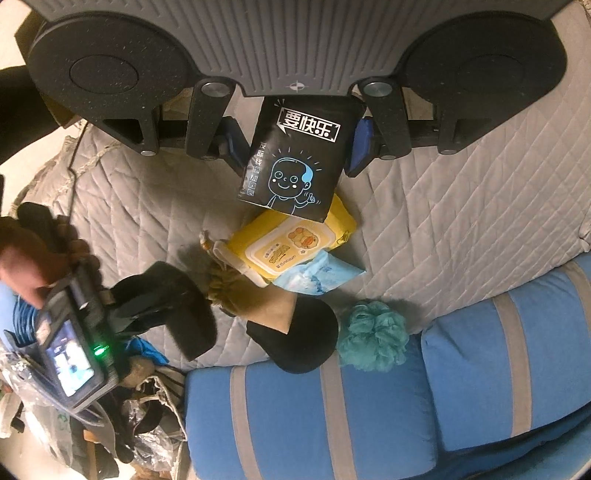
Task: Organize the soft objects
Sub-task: 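Lift the black card box with the left gripper while the right gripper grasps the black foam sponge, then carry the card box and foam sponge to the cardboard box and release both, then withdraw both open grippers from the cardboard box back toward the bed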
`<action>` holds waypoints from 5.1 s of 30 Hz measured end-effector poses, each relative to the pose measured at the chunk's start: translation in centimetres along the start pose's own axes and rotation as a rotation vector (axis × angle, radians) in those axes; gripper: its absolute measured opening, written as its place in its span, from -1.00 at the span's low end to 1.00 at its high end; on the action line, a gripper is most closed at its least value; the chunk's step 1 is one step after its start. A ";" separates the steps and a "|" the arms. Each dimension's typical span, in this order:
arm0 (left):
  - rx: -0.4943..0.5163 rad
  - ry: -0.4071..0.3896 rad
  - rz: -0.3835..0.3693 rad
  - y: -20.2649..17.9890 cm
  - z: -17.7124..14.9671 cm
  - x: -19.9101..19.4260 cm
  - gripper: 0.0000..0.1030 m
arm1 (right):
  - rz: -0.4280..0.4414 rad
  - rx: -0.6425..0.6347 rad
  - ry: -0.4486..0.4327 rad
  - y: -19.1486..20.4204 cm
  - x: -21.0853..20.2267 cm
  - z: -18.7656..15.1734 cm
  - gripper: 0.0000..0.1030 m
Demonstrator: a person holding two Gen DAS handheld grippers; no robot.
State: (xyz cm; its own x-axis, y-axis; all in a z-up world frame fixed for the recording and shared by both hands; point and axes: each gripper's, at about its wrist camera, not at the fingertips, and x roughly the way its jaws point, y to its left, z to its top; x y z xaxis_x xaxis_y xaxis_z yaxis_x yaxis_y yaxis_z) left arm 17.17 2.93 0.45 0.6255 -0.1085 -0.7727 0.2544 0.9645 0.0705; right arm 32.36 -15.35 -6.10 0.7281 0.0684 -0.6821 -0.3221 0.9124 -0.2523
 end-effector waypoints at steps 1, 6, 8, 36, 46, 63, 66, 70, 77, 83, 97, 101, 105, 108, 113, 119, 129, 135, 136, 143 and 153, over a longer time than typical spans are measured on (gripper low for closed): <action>0.001 0.002 0.004 0.0 0.0 0.0 0.06 | 0.008 0.013 -0.001 -0.2 -0.3 0.0 -0.16; -0.008 -0.002 0.009 0.1 0.0 0.1 0.06 | 0.058 0.101 0.006 -1.8 -2.3 -0.4 -0.16; -0.005 0.002 0.014 0.0 0.0 0.3 0.06 | 0.079 0.129 0.007 -2.3 -3.2 -0.6 -0.16; 0.039 0.010 -0.044 -4.3 -3.9 -2.5 0.06 | 0.405 0.262 0.085 -2.9 -15.3 -7.5 -0.16; 0.064 0.055 -0.080 -6.5 -6.4 -3.6 0.06 | 0.504 0.192 0.190 0.1 -18.1 -10.3 -0.15; 0.074 0.225 -0.077 -8.5 -10.1 -3.4 0.06 | 0.509 0.015 0.454 5.5 -18.3 -14.6 -0.14; 0.067 0.237 -0.075 -8.5 -10.3 -3.3 0.06 | 0.500 0.011 0.476 5.6 -18.0 -15.0 -0.14; 0.052 0.247 -0.067 -8.2 -10.2 -3.3 0.06 | 0.503 0.006 0.493 5.6 -17.6 -15.0 -0.14; 0.070 0.267 -0.073 -8.5 -10.2 -2.9 0.16 | 0.501 -0.025 0.494 6.3 -17.6 -15.0 0.67; 0.074 0.277 -0.048 -8.5 -10.3 -2.7 0.51 | 0.496 -0.037 0.460 6.4 -18.0 -14.6 0.94; 0.072 0.273 -0.028 -8.5 -10.1 -2.7 0.51 | 0.467 -0.008 0.451 5.9 -17.8 -14.5 1.00; 0.072 0.267 -0.027 -8.5 -10.1 -2.7 0.51 | 0.464 -0.003 0.444 5.8 -17.8 -14.4 1.00; 0.071 0.257 -0.018 -8.4 -10.0 -2.9 0.51 | 0.457 0.005 0.440 5.6 -17.8 -14.3 1.00; 0.063 0.238 0.001 -8.3 -9.9 -3.1 0.51 | 0.450 0.014 0.431 5.4 -17.8 -14.2 1.00; 0.041 0.206 0.017 -7.9 -9.5 -3.5 0.50 | 0.429 0.043 0.410 4.8 -17.9 -14.0 1.00; 0.025 0.168 0.028 -7.7 -9.2 -3.8 0.51 | 0.395 0.091 0.372 3.9 -17.9 -13.5 1.00; 0.000 0.081 0.059 -7.2 -8.4 -4.8 0.50 | 0.302 0.187 0.273 1.5 -18.2 -12.4 1.00; -0.033 0.030 0.067 -6.9 -7.8 -5.4 0.50 | 0.237 0.193 0.185 0.3 -18.6 -11.3 1.00; -0.032 0.025 0.066 -6.9 -7.8 -5.5 0.50 | 0.228 0.189 0.174 0.2 -18.6 -11.1 1.00; -0.016 -0.006 0.086 -7.0 -7.3 -5.5 0.51 | 0.194 0.199 0.140 -0.9 -17.6 -9.8 1.00; 0.055 -0.050 0.123 -7.2 -6.0 -4.8 0.51 | 0.168 0.188 0.110 -1.5 -16.1 -8.4 1.00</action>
State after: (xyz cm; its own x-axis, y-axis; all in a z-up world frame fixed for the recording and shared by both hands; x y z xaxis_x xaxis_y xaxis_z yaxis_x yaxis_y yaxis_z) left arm 7.91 -2.04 -0.15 0.6901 -0.0032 -0.7237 0.2127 0.9567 0.1986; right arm 16.05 -21.18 -0.55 0.6007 0.1901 -0.7766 -0.3074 0.9516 -0.0049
